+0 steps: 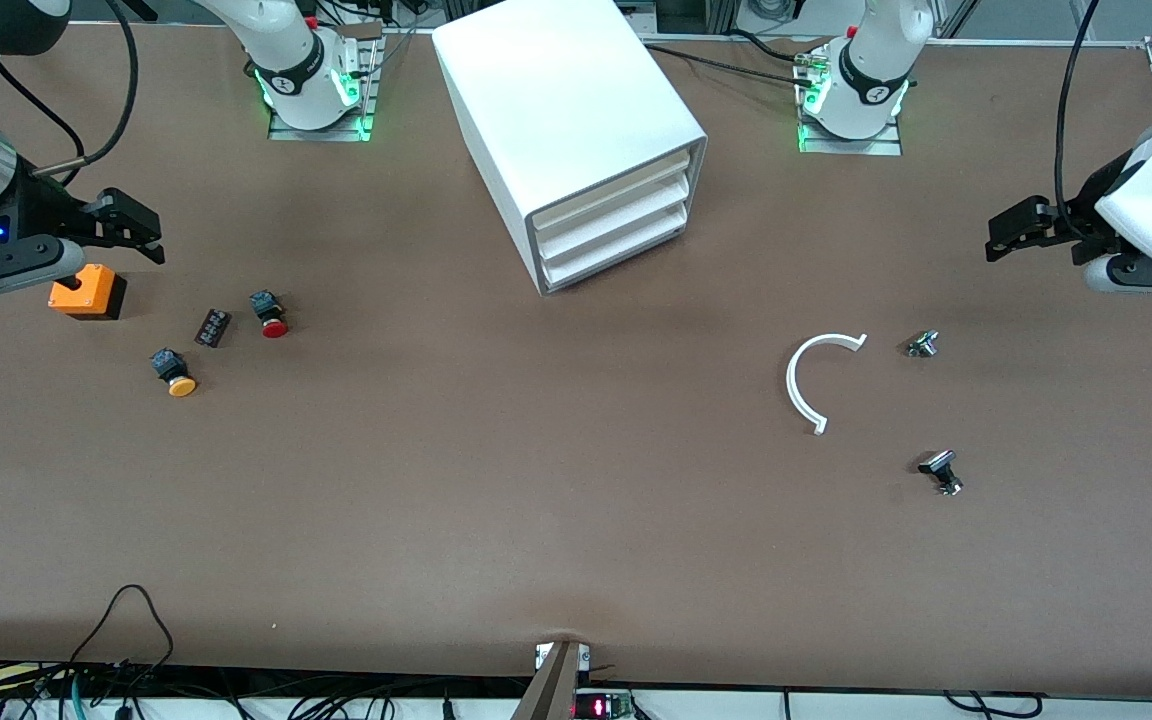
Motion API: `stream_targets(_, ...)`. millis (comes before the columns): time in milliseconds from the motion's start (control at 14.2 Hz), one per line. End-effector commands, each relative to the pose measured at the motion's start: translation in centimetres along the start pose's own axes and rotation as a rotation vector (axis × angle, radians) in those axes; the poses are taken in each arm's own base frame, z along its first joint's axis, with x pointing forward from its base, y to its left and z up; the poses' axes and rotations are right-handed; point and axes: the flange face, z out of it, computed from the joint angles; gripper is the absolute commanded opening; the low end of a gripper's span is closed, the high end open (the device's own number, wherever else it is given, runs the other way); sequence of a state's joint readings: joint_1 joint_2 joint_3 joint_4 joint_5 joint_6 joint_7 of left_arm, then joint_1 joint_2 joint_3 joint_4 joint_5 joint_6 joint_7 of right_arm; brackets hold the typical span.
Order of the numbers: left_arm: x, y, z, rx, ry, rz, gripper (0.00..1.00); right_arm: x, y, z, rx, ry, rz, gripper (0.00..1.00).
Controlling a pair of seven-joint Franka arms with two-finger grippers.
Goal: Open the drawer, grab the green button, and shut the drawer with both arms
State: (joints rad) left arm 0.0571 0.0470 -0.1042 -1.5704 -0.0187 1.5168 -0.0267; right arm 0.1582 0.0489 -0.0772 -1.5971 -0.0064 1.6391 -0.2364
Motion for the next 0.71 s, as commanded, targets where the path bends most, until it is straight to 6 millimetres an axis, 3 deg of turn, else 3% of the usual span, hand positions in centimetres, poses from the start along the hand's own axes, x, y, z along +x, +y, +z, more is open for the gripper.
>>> stream_targets(0,0.4,-0.3,-0.1,0.004,-0.008,0.032,1.0,0.3,0.1,-0.4,-0.01,-0.009,0.012,1.0)
stream_targets(283,0.5,0.5,-0.1,-0.01,-0.008,0.077,1.0,0.3,0.3,-0.5,-0.01,-0.008,0.016,1.0)
stream_targets(636,1.7,5.9,1.4,-0.014,-0.032,0.159,1.0,0.2,0.4,-0.5,-0.01,-0.008,0.016,1.0)
